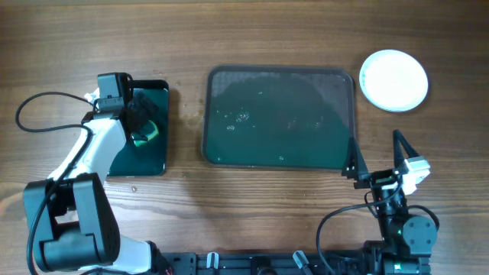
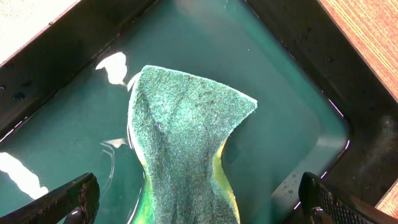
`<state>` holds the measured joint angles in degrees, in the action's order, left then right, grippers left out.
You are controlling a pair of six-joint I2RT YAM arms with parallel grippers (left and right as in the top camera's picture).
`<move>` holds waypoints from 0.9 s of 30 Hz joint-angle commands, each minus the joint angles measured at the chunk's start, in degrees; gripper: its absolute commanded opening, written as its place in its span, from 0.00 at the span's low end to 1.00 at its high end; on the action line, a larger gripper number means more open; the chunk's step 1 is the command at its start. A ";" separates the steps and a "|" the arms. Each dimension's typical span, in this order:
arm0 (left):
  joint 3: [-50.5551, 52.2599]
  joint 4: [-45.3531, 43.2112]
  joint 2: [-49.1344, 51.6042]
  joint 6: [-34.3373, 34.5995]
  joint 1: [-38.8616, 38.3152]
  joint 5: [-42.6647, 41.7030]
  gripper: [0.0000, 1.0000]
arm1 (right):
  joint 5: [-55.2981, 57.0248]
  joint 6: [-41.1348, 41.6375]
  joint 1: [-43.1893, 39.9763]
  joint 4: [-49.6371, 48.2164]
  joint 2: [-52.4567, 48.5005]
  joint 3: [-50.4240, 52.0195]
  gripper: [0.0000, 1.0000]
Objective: Clean dirty plates on tray and stack at the side
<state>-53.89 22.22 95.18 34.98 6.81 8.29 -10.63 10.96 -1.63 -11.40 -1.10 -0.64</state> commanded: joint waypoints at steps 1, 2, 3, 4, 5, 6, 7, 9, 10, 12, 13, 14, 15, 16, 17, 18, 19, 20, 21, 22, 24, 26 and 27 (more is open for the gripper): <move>0.22 -0.13 -1.01 -0.09 0.13 0.74 1.00 | 0.83 -3.13 -0.57 0.11 0.94 0.37 1.00; 0.22 -0.13 -1.01 -0.09 0.13 0.74 1.00 | 0.83 -3.48 -0.90 0.59 0.94 0.37 1.00; 0.22 -0.13 -1.01 -0.09 0.13 0.74 1.00 | 0.85 -3.50 -1.42 1.49 0.94 0.37 1.00; 0.22 -0.13 -1.01 -0.09 0.13 0.74 1.00 | 0.83 -3.50 -1.84 2.34 0.94 0.37 1.00; 0.22 -0.13 -1.01 -0.09 0.13 0.74 1.00 | 0.83 -3.48 -2.29 3.54 0.94 0.37 1.00; 0.22 -0.13 -1.01 -0.07 0.13 0.74 1.00 | 0.85 -3.50 -2.58 4.57 0.94 0.37 1.00; 0.22 -0.13 -1.01 -0.07 0.13 0.74 1.00 | 0.87 -3.52 -2.86 6.03 0.94 0.37 1.00; 0.22 -0.13 -1.01 -0.09 0.13 0.74 1.00 | 1.38 -3.56 -3.17 8.46 0.94 0.37 1.00; 0.22 -0.13 -1.01 -0.09 0.13 0.74 1.00 | 2.23 -3.56 -3.39 10.34 0.94 0.37 1.00; 0.22 -0.13 -1.01 -0.07 0.13 0.74 1.00 | 2.99 -4.04 -3.43 10.99 0.94 0.35 1.00; 0.22 -0.13 -1.01 -0.09 0.13 0.74 1.00 | 2.82 -5.03 -3.41 10.99 0.96 0.35 1.00; 0.22 -0.13 -1.01 -0.09 0.13 0.74 1.00 | 2.84 -4.98 -3.43 11.02 0.96 0.35 1.00; 0.22 -0.13 -1.01 -0.07 0.13 0.74 1.00 | 2.93 -4.96 -3.43 11.02 0.96 0.35 1.00; 0.22 -0.13 -1.01 -0.09 0.13 0.74 1.00 | 2.99 -4.94 -3.43 11.02 0.96 0.35 1.00; 0.22 -0.13 -1.01 -0.07 0.13 0.74 1.00 | 2.97 -4.87 -3.43 10.95 0.96 0.35 1.00; 0.22 -0.13 -1.01 -0.09 0.13 0.74 1.00 | 2.99 -4.87 -3.43 10.91 0.94 0.35 1.00; 0.22 -0.13 -1.01 -0.09 0.13 0.74 1.00 | 2.99 -4.87 -3.43 10.91 0.96 0.35 1.00; 0.22 -0.13 -1.01 -0.09 0.13 0.74 1.00 | 2.99 -4.87 -3.43 10.91 0.94 0.35 1.00; 0.22 -0.13 -1.01 -0.09 0.13 0.74 1.00 | 2.99 -4.90 -3.43 10.93 0.94 0.35 1.00; 0.22 -0.13 -1.01 -0.09 0.13 0.74 1.00 | 2.99 -4.90 -3.43 10.93 0.92 0.35 1.00; 0.22 -0.13 -1.01 -0.07 0.13 0.74 1.00 | 2.99 -4.90 -3.43 10.91 0.70 0.35 1.00; 0.22 -0.13 -1.01 -0.09 0.13 0.74 1.00 | 2.99 -4.90 -3.43 10.93 0.55 0.35 1.00; 0.22 -0.13 -1.01 -0.07 0.13 0.74 1.00 | 2.99 -4.90 -3.43 10.93 0.52 0.35 1.00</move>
<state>-53.87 22.22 95.18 34.98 6.81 8.27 -8.56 7.18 -4.71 -0.21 -0.99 -0.38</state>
